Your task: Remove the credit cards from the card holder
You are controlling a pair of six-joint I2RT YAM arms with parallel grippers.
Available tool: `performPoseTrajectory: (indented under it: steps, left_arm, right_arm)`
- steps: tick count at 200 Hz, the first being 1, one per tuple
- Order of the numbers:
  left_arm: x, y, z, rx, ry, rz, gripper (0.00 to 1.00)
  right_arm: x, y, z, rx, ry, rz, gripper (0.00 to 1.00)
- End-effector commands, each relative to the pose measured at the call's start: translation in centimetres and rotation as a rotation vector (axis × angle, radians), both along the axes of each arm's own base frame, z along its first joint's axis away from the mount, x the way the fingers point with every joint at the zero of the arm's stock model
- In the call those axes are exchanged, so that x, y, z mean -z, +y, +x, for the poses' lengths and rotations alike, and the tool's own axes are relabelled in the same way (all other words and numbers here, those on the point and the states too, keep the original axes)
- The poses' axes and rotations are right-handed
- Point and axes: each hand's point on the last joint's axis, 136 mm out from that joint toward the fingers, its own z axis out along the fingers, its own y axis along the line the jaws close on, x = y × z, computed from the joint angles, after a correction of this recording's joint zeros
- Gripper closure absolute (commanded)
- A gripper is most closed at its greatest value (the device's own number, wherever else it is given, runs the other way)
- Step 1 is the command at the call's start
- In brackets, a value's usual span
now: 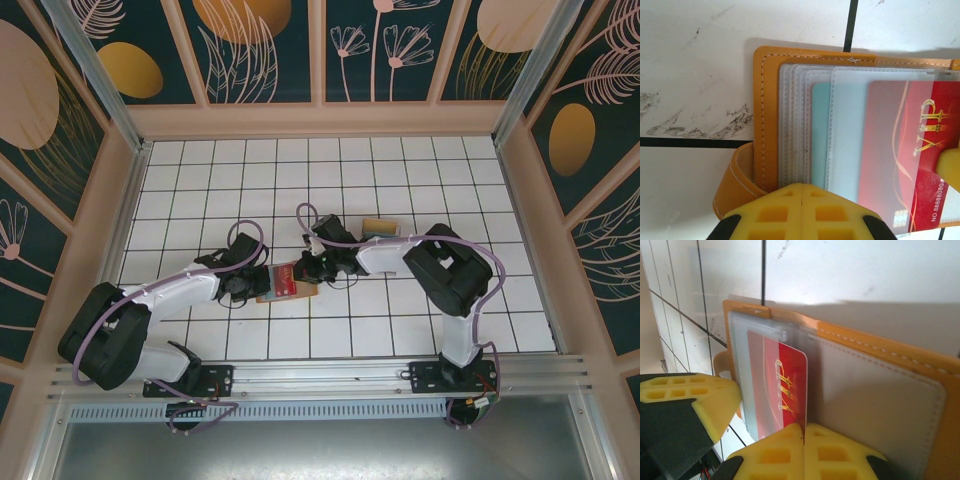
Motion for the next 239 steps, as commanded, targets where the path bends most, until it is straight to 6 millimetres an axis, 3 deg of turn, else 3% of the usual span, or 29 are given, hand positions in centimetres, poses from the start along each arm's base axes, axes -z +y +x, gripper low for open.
performPoseTrajectory:
  steps: [1, 129, 204, 224, 239]
  left_arm:
    - [1.5, 1.2, -1.3, -0.008, 0.070, 0.057, 1.00]
    - [1.4, 1.1, -1.3, -0.006, 0.068, 0.055, 1.00]
    - [-0.1, 0.6, -0.2, -0.012, 0.021, 0.033, 1.00]
    - [-1.5, 0.2, 0.7, -0.025, -0.023, 0.013, 1.00]
    - [-2.8, 0.0, 1.6, -0.037, -0.071, -0.006, 0.94]
  right_arm:
    - [0.2, -1.8, 0.1, 0.020, -0.006, -0.028, 1.00]
    - [-1.0, -5.0, 0.7, 0.060, -0.036, -0.028, 1.00]
    - [-4.4, -7.1, 2.2, 0.057, -0.139, -0.068, 1.00]
    - [-6.4, -8.1, 3.2, 0.055, -0.230, -0.114, 1.00]
    - [-8.2, -9.1, 3.8, 0.041, -0.313, -0.174, 1.00]
